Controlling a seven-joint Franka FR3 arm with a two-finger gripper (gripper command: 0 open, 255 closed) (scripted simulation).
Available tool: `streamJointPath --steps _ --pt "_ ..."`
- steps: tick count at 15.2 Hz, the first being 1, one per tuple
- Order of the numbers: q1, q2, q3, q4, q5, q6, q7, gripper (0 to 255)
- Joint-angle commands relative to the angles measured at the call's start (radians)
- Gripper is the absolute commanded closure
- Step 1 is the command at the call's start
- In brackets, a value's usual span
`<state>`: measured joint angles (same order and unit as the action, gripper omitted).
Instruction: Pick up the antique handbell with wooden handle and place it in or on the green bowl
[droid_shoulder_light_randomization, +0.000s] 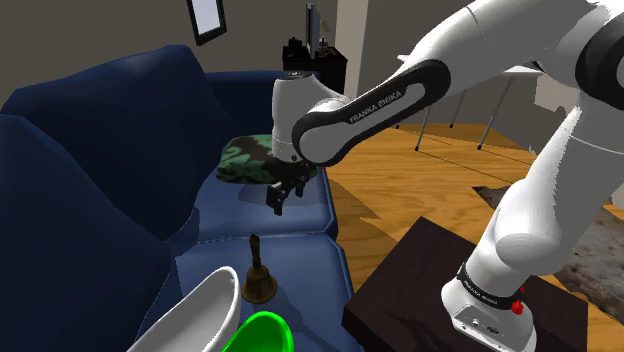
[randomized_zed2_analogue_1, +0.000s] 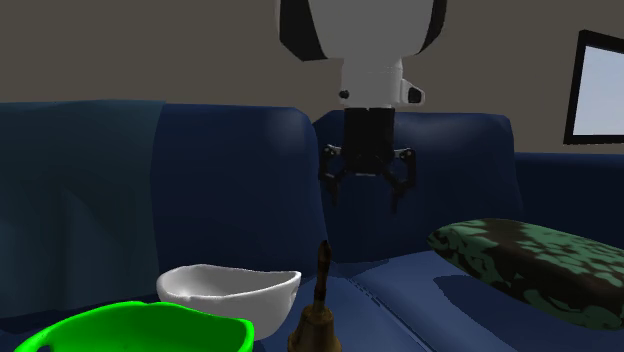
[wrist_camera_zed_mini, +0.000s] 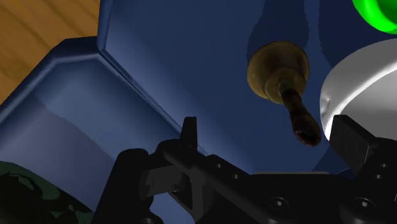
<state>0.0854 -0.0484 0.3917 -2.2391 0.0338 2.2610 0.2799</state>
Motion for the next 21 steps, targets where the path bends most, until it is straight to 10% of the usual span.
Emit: streamJointPath --steps 1,9,21 --pt "0.010 0.078 0.016 0.037 -0.037 0.037 0.048 0" --pt "0.099 0.386 0.011 0.251 -0.203 0.106 0.220 0" --pt "0.120 0.461 -0.013 0.246 -0.245 0.181 0.248 0"
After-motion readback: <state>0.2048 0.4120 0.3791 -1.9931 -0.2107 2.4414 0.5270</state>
